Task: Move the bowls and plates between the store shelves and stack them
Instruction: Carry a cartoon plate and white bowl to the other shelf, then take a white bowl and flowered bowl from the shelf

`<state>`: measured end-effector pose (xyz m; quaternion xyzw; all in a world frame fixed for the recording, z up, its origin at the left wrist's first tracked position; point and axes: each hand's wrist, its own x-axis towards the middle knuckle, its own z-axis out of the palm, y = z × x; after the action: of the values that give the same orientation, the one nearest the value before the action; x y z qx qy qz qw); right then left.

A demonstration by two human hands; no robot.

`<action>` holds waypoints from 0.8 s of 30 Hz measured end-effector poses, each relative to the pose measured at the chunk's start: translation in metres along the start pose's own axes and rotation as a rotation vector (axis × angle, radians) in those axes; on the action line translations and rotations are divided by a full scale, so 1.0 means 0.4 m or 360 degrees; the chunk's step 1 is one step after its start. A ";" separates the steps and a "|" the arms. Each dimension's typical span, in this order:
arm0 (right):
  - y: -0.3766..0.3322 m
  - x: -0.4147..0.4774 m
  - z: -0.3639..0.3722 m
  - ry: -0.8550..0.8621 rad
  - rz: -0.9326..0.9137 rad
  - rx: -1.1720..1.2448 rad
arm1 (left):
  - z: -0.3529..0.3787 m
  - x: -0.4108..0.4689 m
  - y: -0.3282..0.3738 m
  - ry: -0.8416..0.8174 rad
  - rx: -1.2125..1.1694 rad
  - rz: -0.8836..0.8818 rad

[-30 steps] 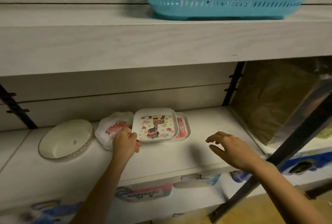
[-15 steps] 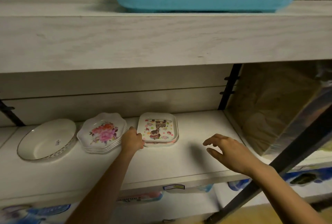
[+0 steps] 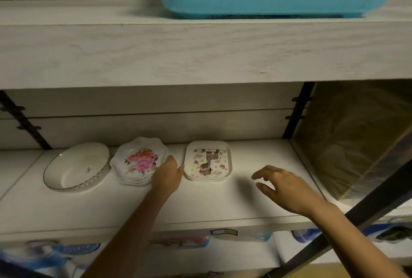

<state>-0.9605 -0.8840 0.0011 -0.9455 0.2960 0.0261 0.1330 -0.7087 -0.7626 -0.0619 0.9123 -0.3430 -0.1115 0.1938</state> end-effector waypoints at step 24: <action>-0.667 0.139 0.084 -0.0077 -0.0916 -0.0035 | -0.406 -0.431 -0.555 0.0548 0.0247 -0.0490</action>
<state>-0.7626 -0.6952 0.0247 -0.9912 0.0120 0.0130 0.1315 -0.6523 -0.4490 0.0010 0.9716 -0.1694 0.0441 0.1595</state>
